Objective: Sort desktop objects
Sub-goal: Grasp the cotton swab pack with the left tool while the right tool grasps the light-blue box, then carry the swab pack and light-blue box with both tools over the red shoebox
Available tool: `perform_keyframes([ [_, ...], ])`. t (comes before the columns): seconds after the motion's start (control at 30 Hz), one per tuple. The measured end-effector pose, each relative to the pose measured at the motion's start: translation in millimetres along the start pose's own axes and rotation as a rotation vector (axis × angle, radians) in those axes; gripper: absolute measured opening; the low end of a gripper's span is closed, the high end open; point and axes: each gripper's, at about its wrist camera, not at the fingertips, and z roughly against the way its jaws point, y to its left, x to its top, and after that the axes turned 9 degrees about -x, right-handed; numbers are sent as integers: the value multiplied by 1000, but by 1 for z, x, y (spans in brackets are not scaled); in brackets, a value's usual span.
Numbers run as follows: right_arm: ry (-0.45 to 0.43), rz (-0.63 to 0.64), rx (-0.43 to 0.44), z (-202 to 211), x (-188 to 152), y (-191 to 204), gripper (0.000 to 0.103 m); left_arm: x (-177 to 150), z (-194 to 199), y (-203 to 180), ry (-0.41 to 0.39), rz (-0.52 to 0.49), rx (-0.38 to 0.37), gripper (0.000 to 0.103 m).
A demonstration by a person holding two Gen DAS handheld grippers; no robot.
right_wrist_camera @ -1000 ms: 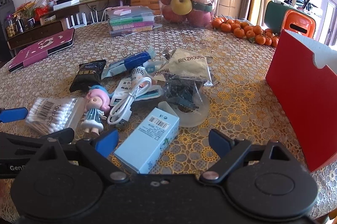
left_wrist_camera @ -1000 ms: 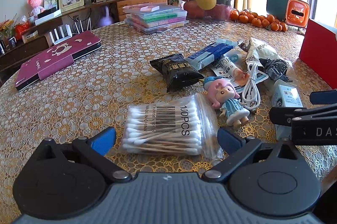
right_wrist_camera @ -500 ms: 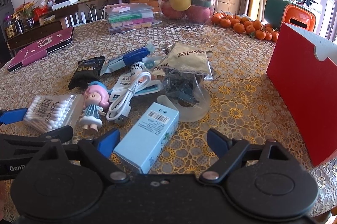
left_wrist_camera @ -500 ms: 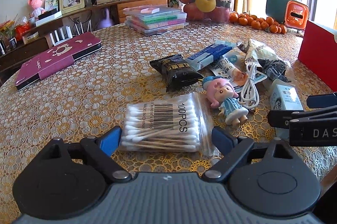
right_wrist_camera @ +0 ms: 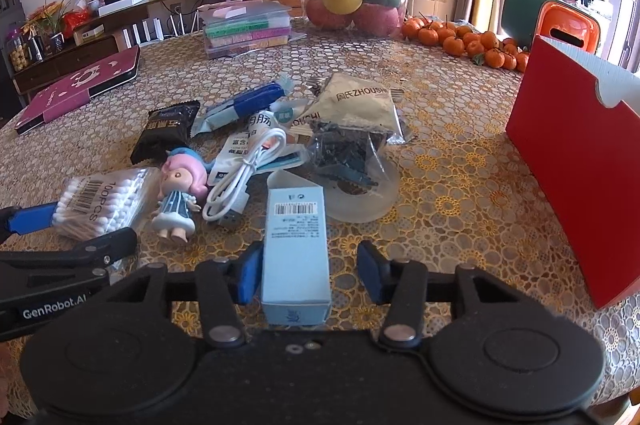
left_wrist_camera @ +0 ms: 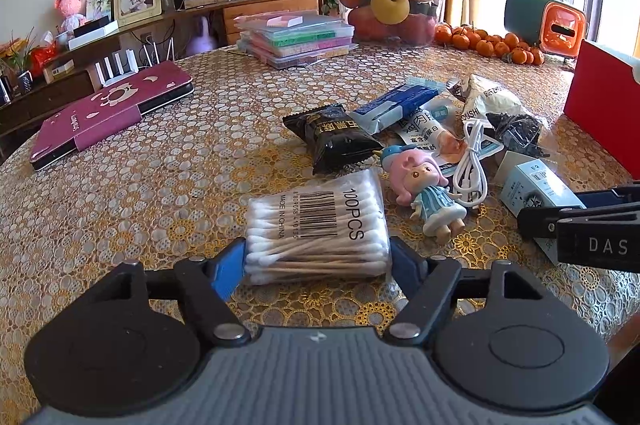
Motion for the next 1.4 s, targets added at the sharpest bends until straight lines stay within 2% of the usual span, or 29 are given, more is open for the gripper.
perform_keyframes([
  [0.07, 1, 0, 3, 1, 0, 0, 36, 0, 1, 1, 1, 10, 3, 73],
  [0.13, 1, 4, 6, 2, 0, 1, 32, 1, 2, 2, 2, 24, 11, 72],
  [0.57, -6, -17, 29, 12, 2, -15, 31, 6, 31, -8, -22, 62, 64, 72],
  [0.7, -6, 4, 21, 15, 1, -22, 31, 7, 43, -16, -33, 81, 54, 72],
  [1.1, -47, 41, 34, 31, 3, -40, 30, 12, 55, -46, -31, 49, 24, 72],
  [1.4, -27, 61, 46, 25, -1, -43, 30, 10, 59, -51, -22, 38, 27, 72],
])
